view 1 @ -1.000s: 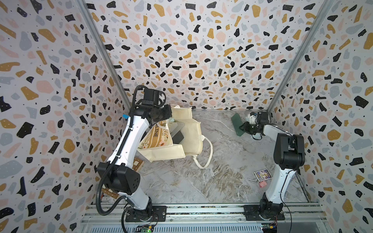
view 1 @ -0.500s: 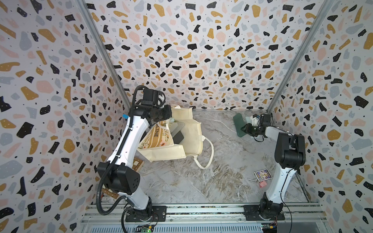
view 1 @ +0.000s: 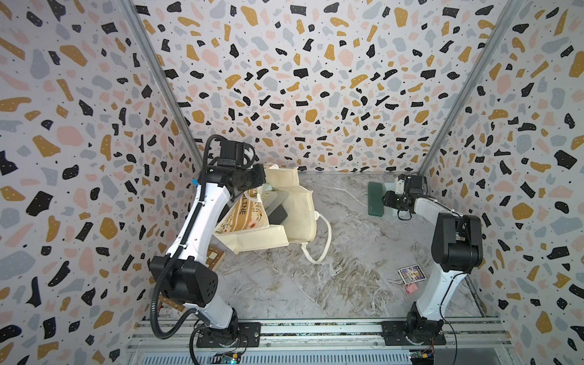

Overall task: Take out the pencil case from the canvas bag
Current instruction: Place the pencil case at the center of the board.

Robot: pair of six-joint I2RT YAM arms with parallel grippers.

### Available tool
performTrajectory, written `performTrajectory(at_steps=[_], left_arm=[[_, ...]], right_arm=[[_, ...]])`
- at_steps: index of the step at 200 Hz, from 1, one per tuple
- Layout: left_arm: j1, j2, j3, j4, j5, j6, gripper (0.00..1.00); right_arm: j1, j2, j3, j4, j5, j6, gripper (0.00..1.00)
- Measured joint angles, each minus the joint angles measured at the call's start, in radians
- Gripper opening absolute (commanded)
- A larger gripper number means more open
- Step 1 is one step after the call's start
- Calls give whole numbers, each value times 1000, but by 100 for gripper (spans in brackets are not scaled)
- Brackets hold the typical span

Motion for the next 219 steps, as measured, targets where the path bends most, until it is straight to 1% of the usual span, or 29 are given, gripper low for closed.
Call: performTrajectory(at_steps=[25,48,70,93,132,187,219], left_arm=[[14,-63,-58,17,-95,-23,0],[22,-96,-75,18,-151,-35,0],[26,-98,-77,15,-172,-38,0],[26,-98,-81,16,-175,-42,0],[29,-98,-81,17,-172,-42,0],[40,-98,-81,19,-148,-42,0],[44,-98,-81,19,-130,-42,0]], right_arm=[[75,20,52,-34,94,-26,58],[131,81,147,-80,168,-49,58],[170,163,254,-126,225,-67,57],[184,246,348,-172,271,-82,57],[185,346,450,-247,340,-98,56],[185,370,496,-295,382,-113,50],[185,372,497,-307,415,-122,50]])
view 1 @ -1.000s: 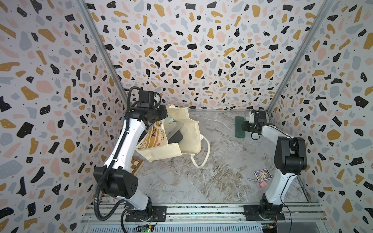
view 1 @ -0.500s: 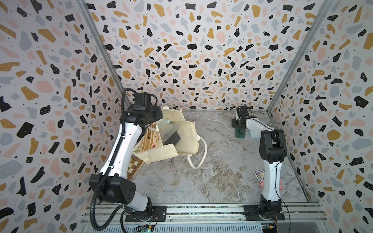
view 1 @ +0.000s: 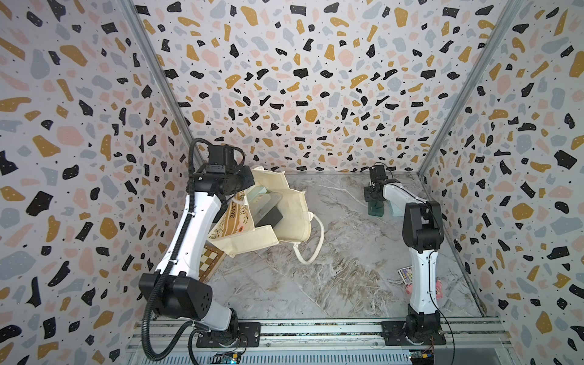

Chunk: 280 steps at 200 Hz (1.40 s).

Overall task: Take out the pencil case from the canvas bag
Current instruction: Place the pencil case at the center of the board.

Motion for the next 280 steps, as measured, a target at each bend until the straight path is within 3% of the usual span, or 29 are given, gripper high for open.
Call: performTrajectory(at_steps=[280], left_arm=[[9,4,-2,5,53,2,0]], right_arm=[[9,-8,-35,-10,158,-77,47]])
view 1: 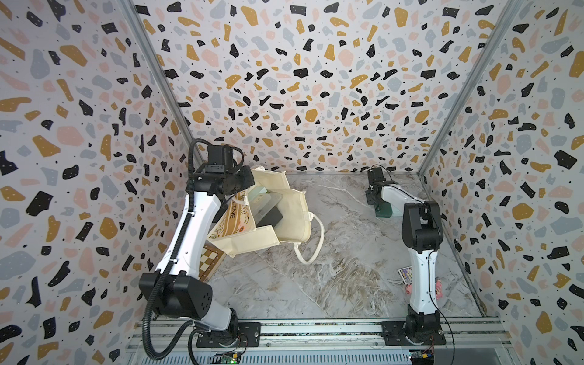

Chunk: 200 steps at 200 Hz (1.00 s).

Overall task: Take out the pencil case from the canvas bag
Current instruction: Place the pencil case at the center of the board, then pick up the pencil case from the canvas bag.

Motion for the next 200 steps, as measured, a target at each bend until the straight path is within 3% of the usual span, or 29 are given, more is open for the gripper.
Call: performTrajectory(at_steps=[39,119,146,200], left_arm=[[5,10,-2,20,74,8,0],[-2,67,-25,117,366,16,0],[-28,82,-25,126,410,37,0],[-114,93,-24,121,452,106,0]], right_arm=[[0,-103,-87,23,-90,30,49],[34,-616,-427,233,-362,165,48],[118,-724,-539,262,-409,182,49],[395,-990,-780,325,-455,159,46]])
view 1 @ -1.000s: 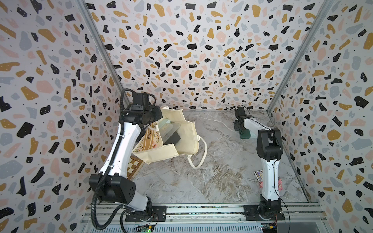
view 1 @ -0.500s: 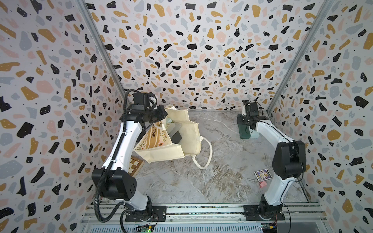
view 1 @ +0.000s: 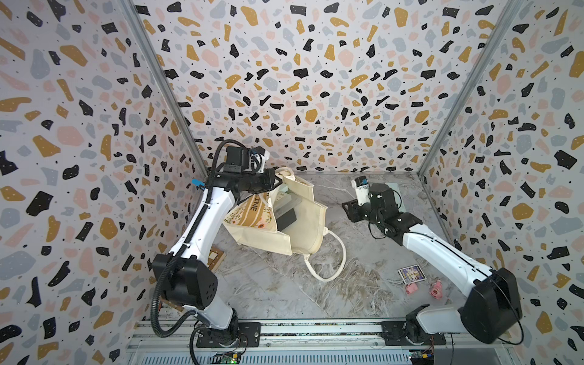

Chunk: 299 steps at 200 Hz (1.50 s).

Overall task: Take out the pencil case from the canvas bag
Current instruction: Pick up the pencil case from the canvas bag.

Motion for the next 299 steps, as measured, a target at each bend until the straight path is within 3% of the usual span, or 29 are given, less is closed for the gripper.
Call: performTrajectory(at_steps=[38,96,137,202,299], left_arm=[[-41,2,1,-5,28,34,0],[-51,7,6,-18,43,60,0],[-51,7,6,-22,60,82,0],[-60,7,6,-26,85,100,0],[-68,7,6,-26,103,119,0]], right_arm=[[192,-92,-74,59,-18,-42,42],[393,16,-121,109,47,-57,38],[419,171,-93,117,122,-28,36],[401,472,171,69,229,13,37],[287,648,378,11,164,45,79]])
